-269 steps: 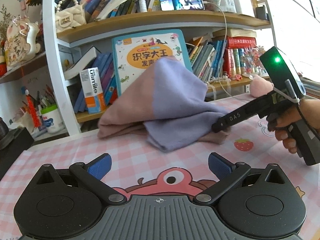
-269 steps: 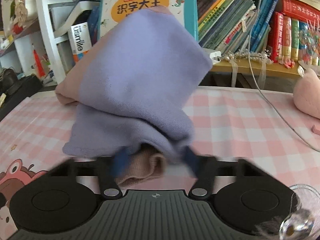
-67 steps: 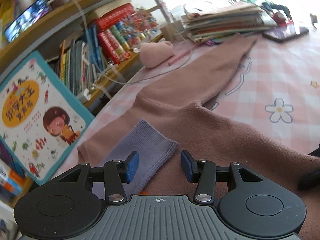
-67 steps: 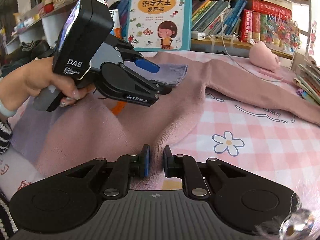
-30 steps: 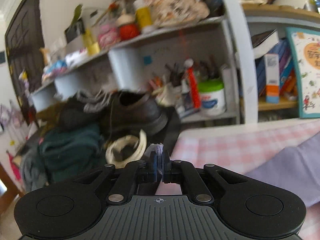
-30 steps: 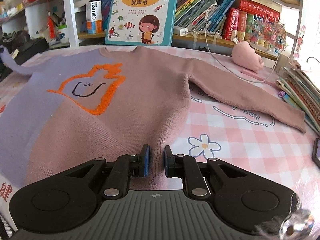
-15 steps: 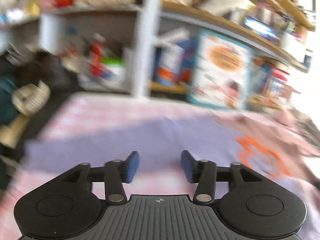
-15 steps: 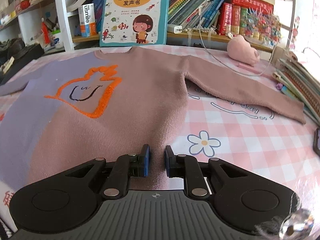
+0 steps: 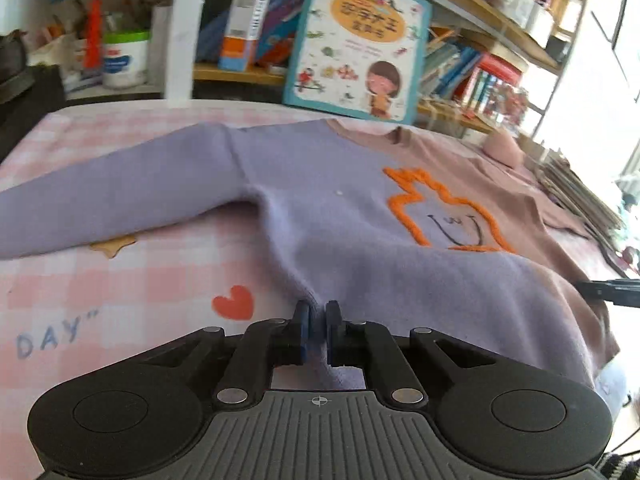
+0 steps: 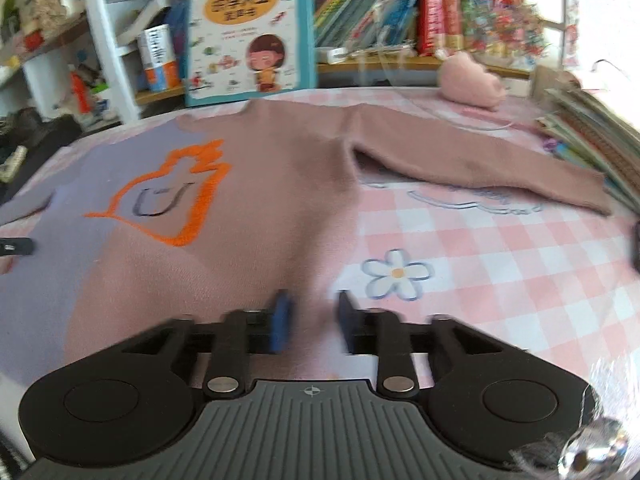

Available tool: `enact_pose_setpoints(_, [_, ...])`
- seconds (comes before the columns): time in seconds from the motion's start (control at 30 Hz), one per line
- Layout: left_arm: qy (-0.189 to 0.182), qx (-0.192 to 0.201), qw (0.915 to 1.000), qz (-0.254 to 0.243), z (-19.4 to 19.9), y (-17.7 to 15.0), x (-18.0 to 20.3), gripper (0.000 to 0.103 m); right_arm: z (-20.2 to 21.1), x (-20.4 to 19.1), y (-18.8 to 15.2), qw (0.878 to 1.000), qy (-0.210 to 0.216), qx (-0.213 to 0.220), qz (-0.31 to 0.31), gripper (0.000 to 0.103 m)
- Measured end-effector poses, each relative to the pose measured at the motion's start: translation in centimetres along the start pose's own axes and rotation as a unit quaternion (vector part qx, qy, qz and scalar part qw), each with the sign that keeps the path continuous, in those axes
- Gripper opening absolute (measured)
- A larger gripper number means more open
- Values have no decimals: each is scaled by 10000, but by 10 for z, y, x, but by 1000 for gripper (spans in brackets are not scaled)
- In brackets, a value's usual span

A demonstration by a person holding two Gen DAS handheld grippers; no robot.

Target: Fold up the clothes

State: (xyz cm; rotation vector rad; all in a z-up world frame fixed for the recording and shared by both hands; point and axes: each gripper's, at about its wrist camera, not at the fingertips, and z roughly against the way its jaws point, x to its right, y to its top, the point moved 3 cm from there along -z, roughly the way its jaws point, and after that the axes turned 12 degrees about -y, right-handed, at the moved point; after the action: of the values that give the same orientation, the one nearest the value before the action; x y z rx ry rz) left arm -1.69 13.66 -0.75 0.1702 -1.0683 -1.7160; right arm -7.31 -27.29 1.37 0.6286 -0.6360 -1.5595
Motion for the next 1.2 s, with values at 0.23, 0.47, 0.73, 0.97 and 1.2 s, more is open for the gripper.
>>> enact_pose_setpoints(0.23, [-719,871,9916,628,44,33,-13,4,27,16,24,9941,583,443,-803,9])
enact_pose_setpoints(0.47, [133,-119,9996,205,13,3,-13,17,5,6,9,9992,236,-290,-172,23])
enact_pose_setpoints(0.73, [485,531,9967,373,2,24,-36,64,-32,15,53,9979,-49,315,-557,44])
enact_pose_setpoints(0.97, [554,652,9954,432,-22,32,-49,5,-73,3,66,9986,-401,258,-213,12])
enact_pose_setpoints(1.2, [671,557,9959,254,-21,33,-48,4,-85,-7,74,9989,-302,355,23,6])
